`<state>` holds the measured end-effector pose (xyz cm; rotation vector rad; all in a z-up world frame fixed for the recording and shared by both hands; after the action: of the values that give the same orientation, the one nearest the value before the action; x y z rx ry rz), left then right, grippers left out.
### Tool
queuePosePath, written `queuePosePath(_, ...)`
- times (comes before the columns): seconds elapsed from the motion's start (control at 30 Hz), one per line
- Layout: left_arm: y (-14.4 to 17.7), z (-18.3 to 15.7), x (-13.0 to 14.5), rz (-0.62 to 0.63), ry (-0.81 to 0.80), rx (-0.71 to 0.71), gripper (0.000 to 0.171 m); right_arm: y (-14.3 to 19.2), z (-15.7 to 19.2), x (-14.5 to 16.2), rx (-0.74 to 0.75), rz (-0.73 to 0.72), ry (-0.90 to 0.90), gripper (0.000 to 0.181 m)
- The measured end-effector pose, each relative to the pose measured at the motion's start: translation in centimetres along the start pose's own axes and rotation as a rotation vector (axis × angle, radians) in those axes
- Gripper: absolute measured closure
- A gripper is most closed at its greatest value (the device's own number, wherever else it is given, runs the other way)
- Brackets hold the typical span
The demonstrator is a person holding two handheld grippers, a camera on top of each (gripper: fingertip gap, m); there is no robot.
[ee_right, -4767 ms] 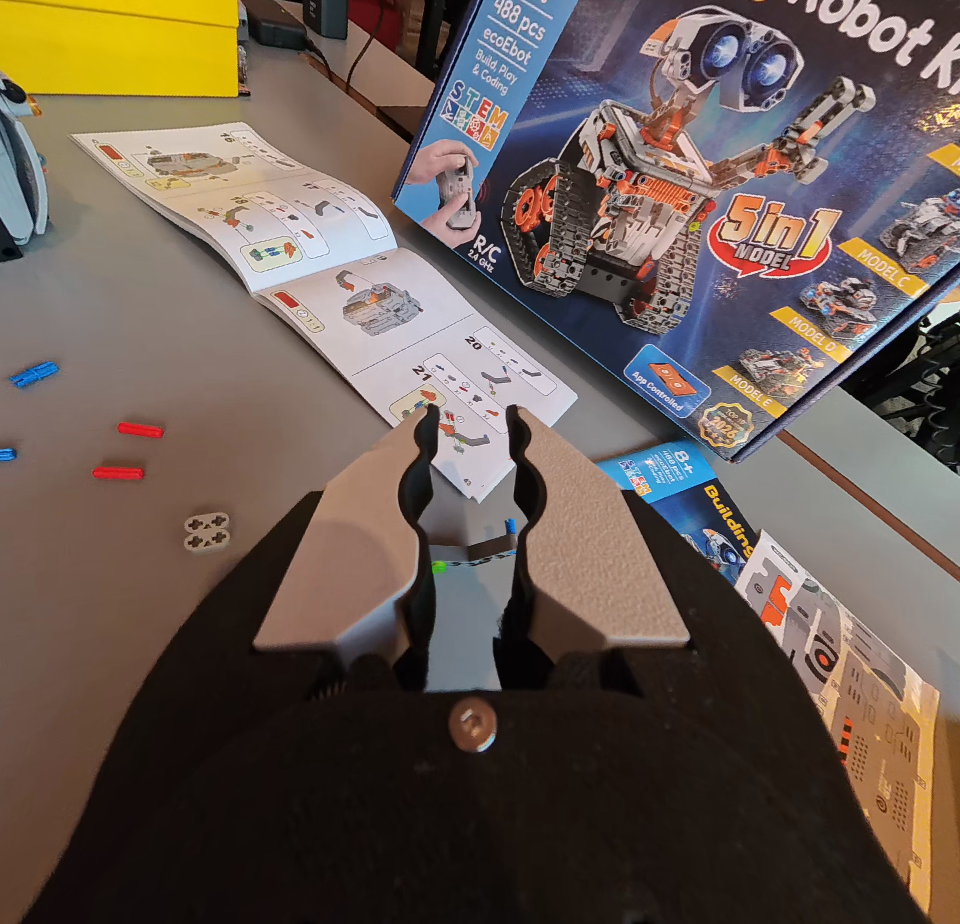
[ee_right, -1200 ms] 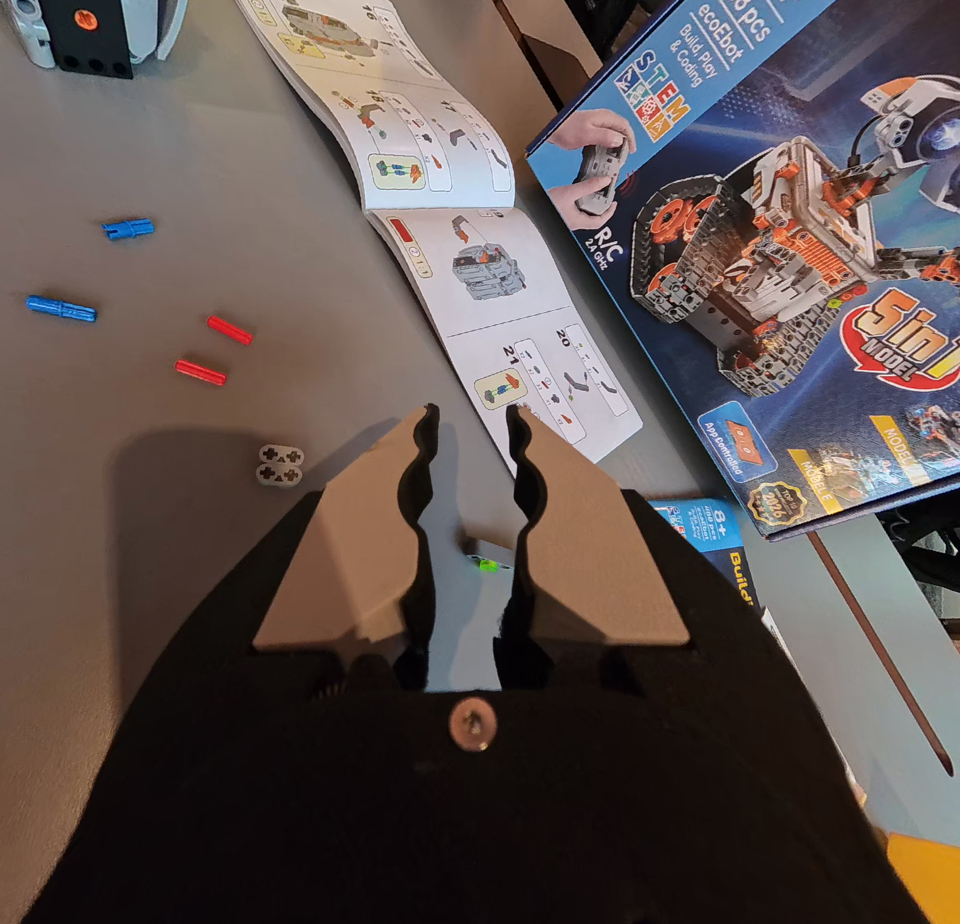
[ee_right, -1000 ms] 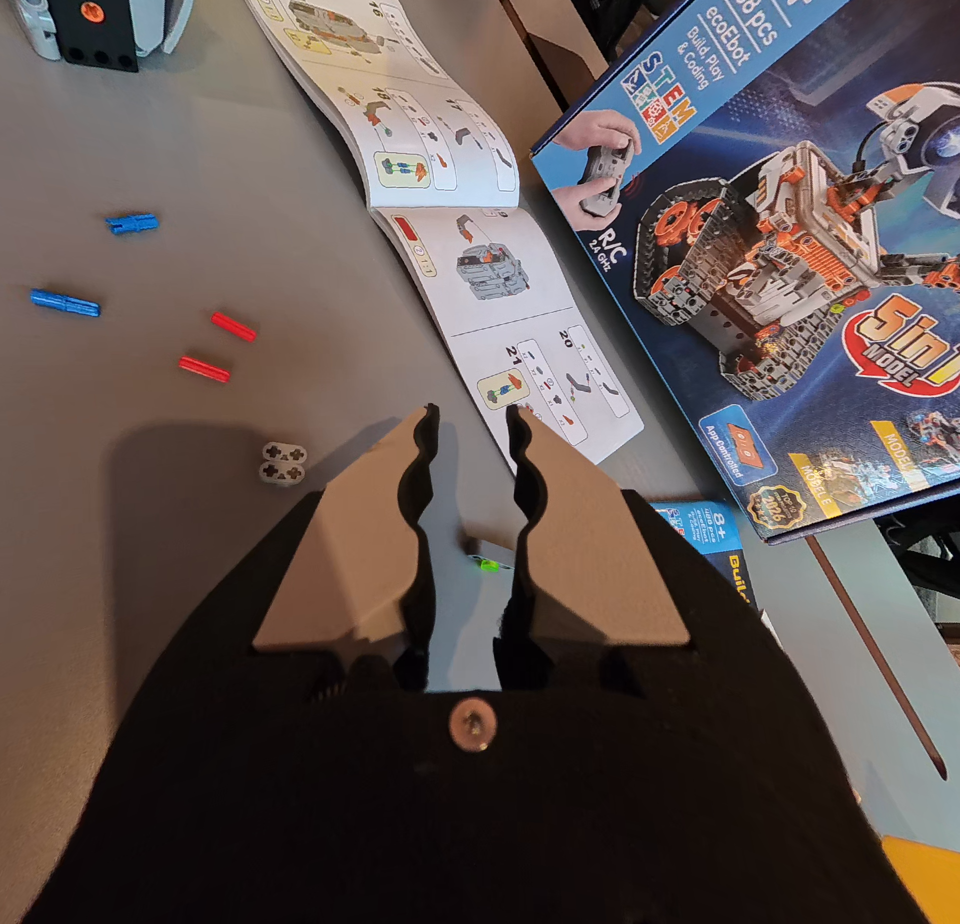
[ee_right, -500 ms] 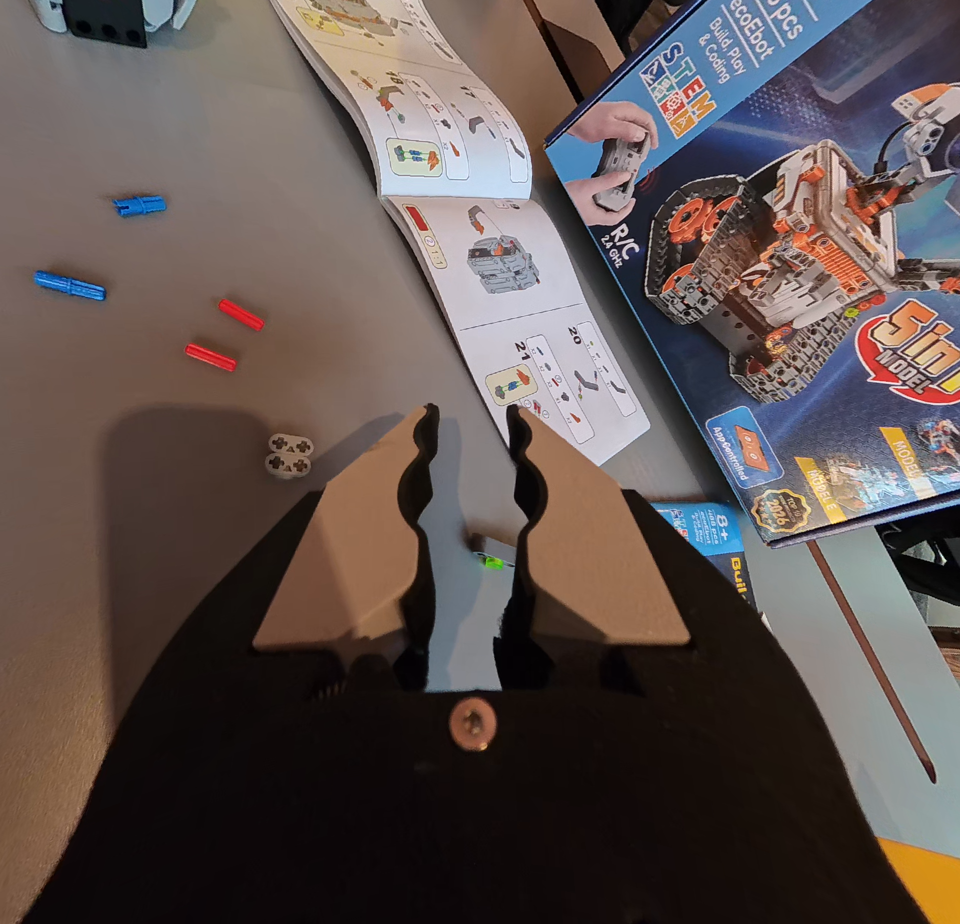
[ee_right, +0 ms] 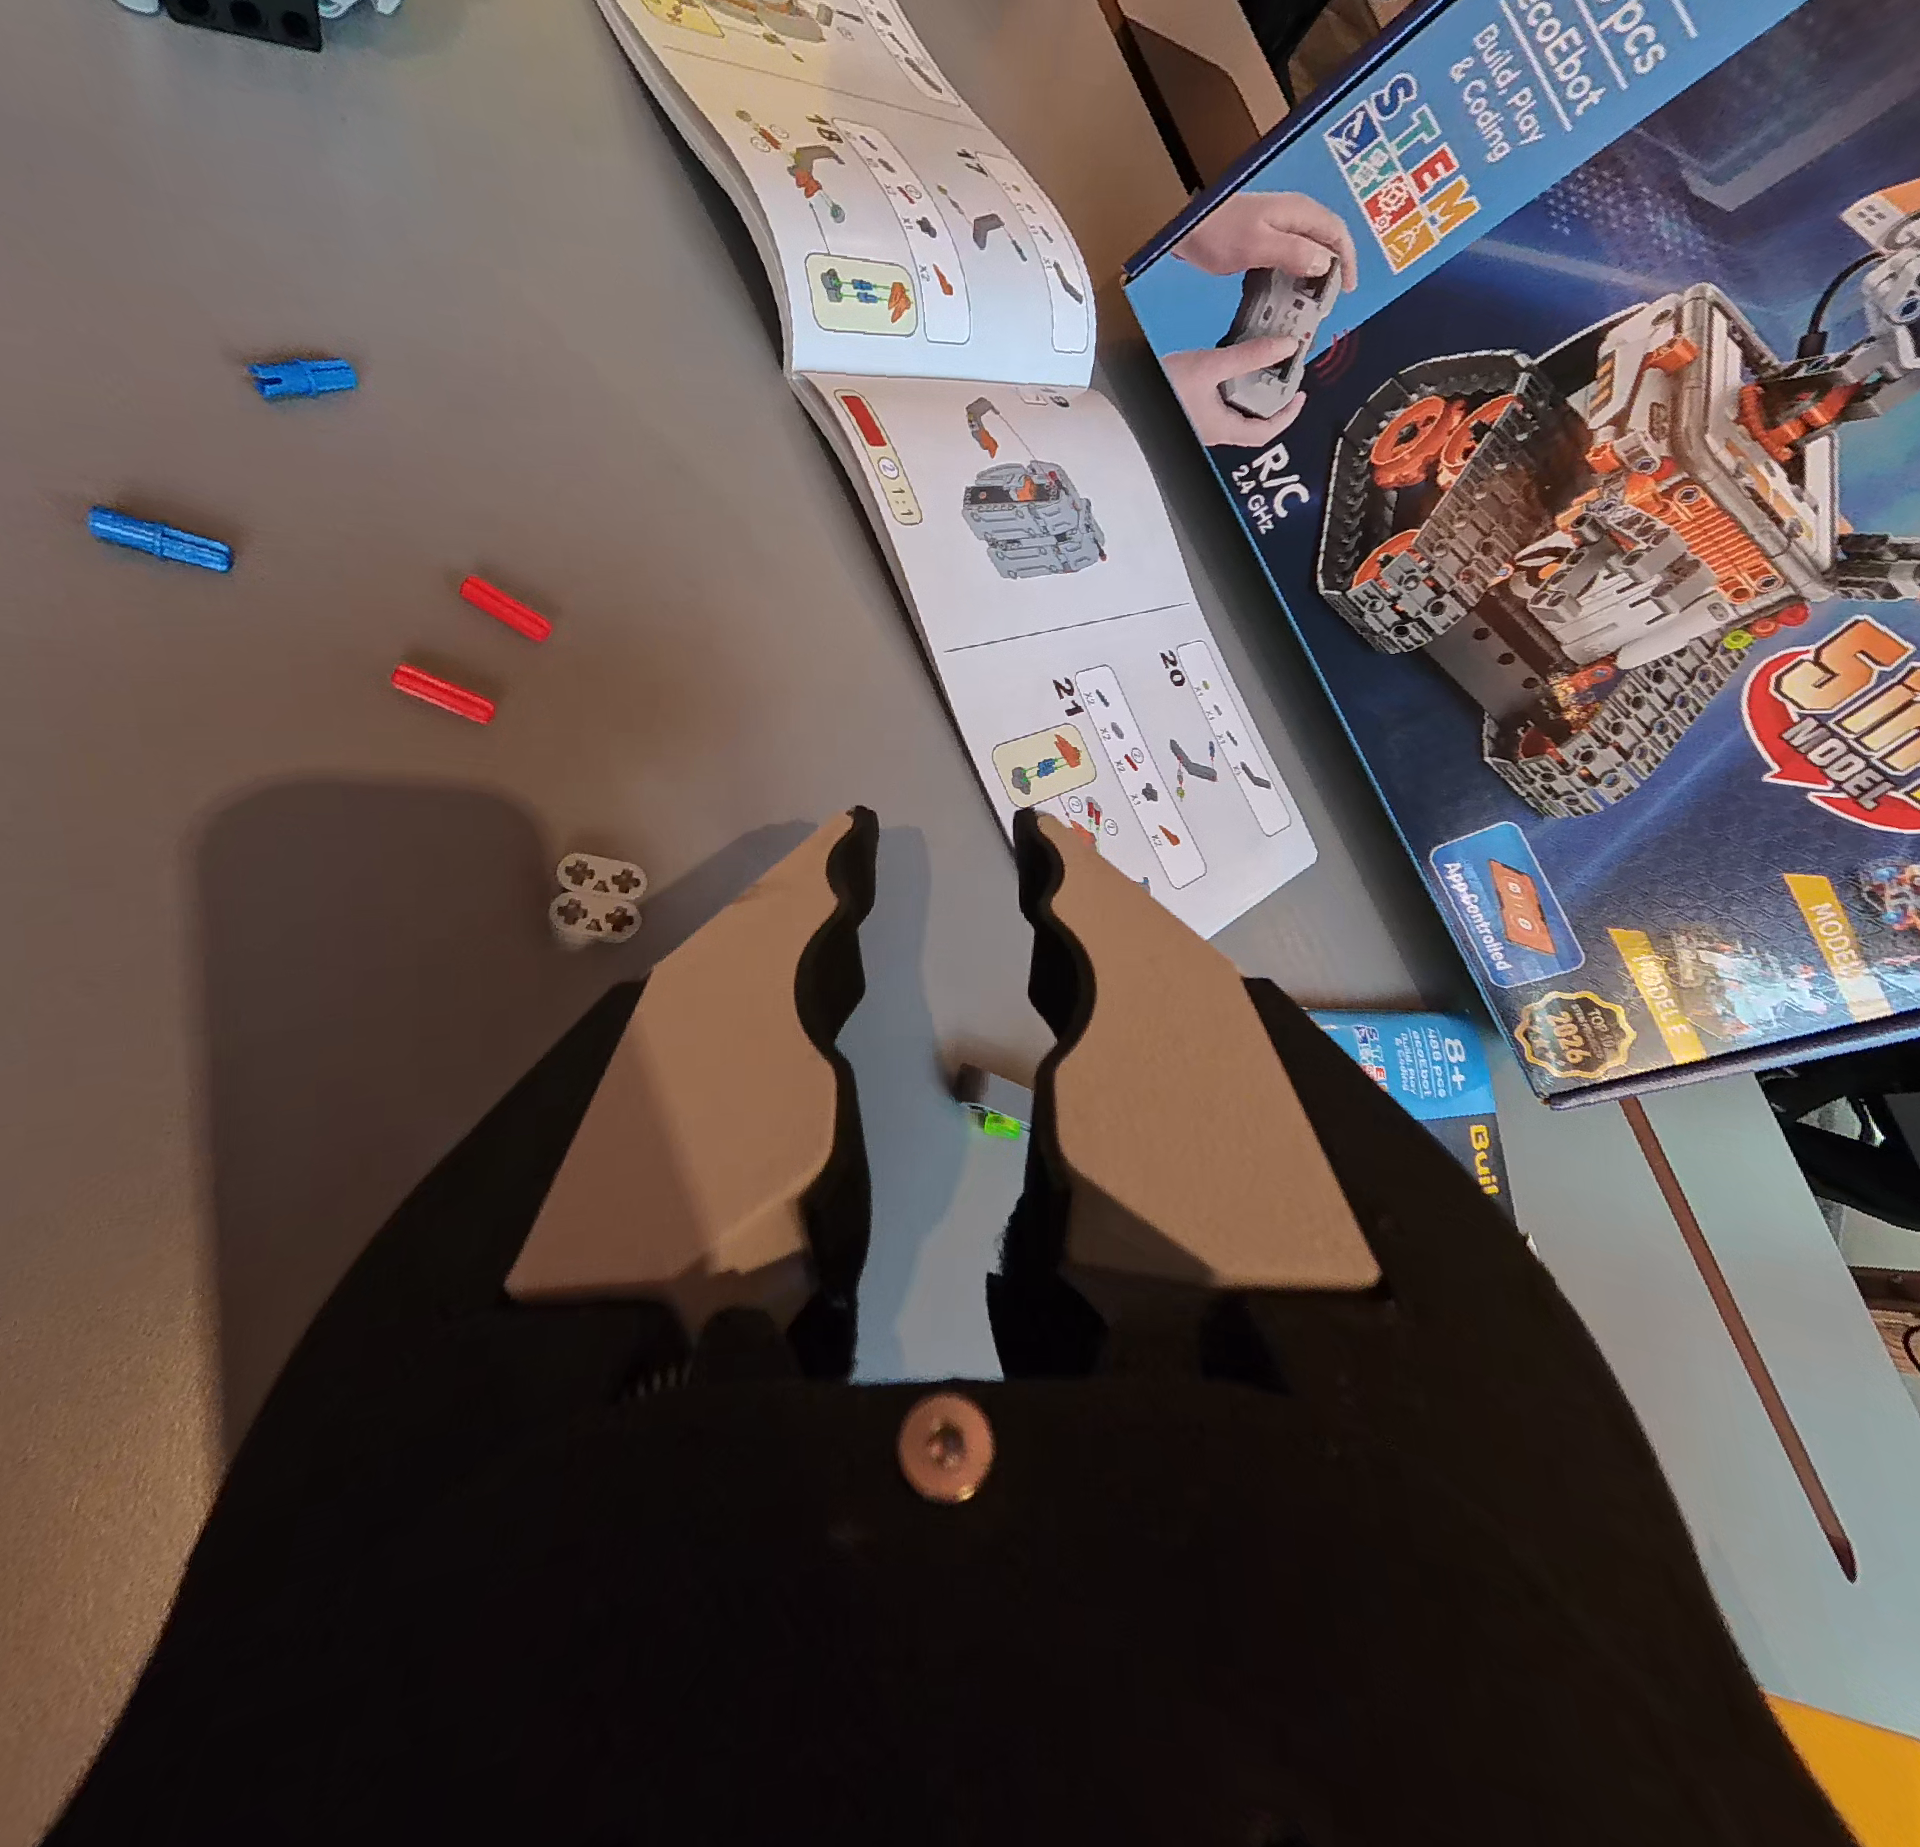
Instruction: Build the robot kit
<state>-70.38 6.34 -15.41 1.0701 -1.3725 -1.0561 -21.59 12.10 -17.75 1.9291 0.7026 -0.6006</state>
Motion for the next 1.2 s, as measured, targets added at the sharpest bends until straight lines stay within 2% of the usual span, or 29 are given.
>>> queuePosePath(0.17,0.6,2.7,-0.1,-0.072,0.138,0.028,0.151,-0.1,0.1,0.1,-0.006,0.009,0.002,0.154)
queuePosePath(0.4,1.9,4.5,-0.5,-0.182,0.223,-0.06,0.154,-0.2,0.1,0.1,-0.007,0.016,0.01,0.155)
queuePosePath(0.57,1.8,5.0,-0.4,-0.198,0.244,-0.031,0.156,-0.2,0.1,0.1,-0.005,0.012,0.011,0.154)
queuePosePath(0.6,1.8,5.1,-0.4,-0.206,0.253,-0.015,0.153,-0.2,0.1,0.1,-0.005,0.013,0.012,0.154)
queuePosePath(0.67,1.9,5.5,-0.2,-0.217,0.29,-0.012,0.135,-0.2,0.1,0.1,-0.006,0.011,0.011,0.154)
queuePosePath(0.8,2.2,5.7,0.0,-0.24,0.32,-0.018,0.109,-0.3,0.1,0.1,-0.007,0.012,0.014,0.154)
queuePosePath(0.87,1.9,5.3,0.2,-0.206,0.322,-0.01,0.1,-0.3,0.2,0.1,-0.008,0.011,0.015,0.155)
queuePosePath(1.0,0.4,4.1,1.2,-0.043,0.302,-0.024,0.098,-0.4,0.2,0.1,-0.013,0.015,0.016,0.154)
queuePosePath(1.07,0.2,3.6,1.7,-0.008,0.296,-0.034,0.099,-0.4,0.2,0.2,-0.014,0.016,0.017,0.154)
queuePosePath(1.2,-0.4,3.6,2.7,0.062,0.316,-0.051,0.088,-0.4,0.3,0.2,-0.018,0.016,0.018,0.154)
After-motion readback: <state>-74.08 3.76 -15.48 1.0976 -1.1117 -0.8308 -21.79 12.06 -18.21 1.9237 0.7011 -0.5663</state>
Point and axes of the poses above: each gripper's, where its closed fingertips meet, y back along the fingers, x out of its underside, z = x × y across the jaws, the point moved 8 cm from there along y, back along the fingers, and after that the axes turned 12 degrees about -x, right-handed, at the moved point
